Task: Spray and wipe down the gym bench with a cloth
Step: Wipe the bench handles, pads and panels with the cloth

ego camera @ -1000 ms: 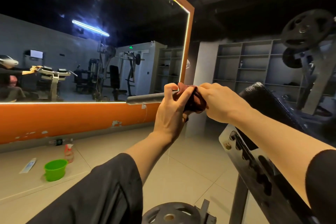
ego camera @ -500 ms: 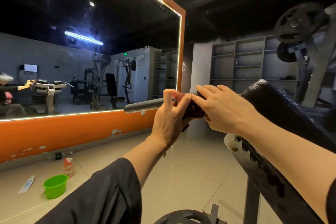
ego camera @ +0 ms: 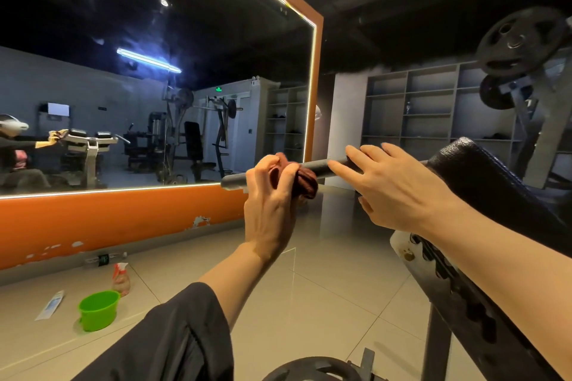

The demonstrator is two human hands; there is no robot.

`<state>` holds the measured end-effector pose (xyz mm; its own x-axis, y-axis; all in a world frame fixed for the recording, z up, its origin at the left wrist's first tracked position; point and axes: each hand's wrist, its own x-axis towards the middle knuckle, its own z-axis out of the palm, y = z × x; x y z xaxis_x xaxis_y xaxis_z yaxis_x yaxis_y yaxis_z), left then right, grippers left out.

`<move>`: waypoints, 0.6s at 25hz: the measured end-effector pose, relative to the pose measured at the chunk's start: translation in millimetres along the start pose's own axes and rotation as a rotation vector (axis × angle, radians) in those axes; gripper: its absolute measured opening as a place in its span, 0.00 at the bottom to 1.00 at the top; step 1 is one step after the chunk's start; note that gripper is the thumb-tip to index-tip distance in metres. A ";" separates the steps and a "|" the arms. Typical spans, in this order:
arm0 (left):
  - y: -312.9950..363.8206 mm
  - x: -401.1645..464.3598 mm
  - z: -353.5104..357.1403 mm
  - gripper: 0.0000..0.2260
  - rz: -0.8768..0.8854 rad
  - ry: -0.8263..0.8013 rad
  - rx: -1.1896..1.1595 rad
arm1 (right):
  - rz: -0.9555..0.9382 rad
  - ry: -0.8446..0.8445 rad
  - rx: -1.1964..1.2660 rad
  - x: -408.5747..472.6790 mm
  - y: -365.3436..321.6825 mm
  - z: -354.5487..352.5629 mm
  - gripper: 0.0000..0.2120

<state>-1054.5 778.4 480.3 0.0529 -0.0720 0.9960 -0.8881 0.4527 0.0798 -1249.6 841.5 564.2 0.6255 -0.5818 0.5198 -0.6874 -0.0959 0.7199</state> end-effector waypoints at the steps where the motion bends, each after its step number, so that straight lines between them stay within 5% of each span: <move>1: 3.0 6.0 -0.9 0.18 0.056 -0.008 0.021 | -0.010 0.045 0.016 4.3 0.2 2.7 0.36; 6: -11.7 10.6 -10.2 0.19 0.024 -0.150 0.043 | -0.090 0.165 0.129 35.0 -24.5 1.8 0.27; 9: -33.0 1.7 -14.4 0.28 -0.083 -0.150 0.070 | -0.058 0.196 0.134 48.4 -39.6 13.2 0.23; 15: -27.2 6.3 -9.1 0.24 0.202 -0.159 0.027 | 0.110 0.466 0.170 49.4 -59.3 46.4 0.25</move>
<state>-1025.8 773.6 484.8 -0.1973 -0.1218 0.9727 -0.8853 0.4484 -0.1234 -1195.0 780.9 525.9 0.6173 -0.1771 0.7665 -0.7848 -0.2064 0.5843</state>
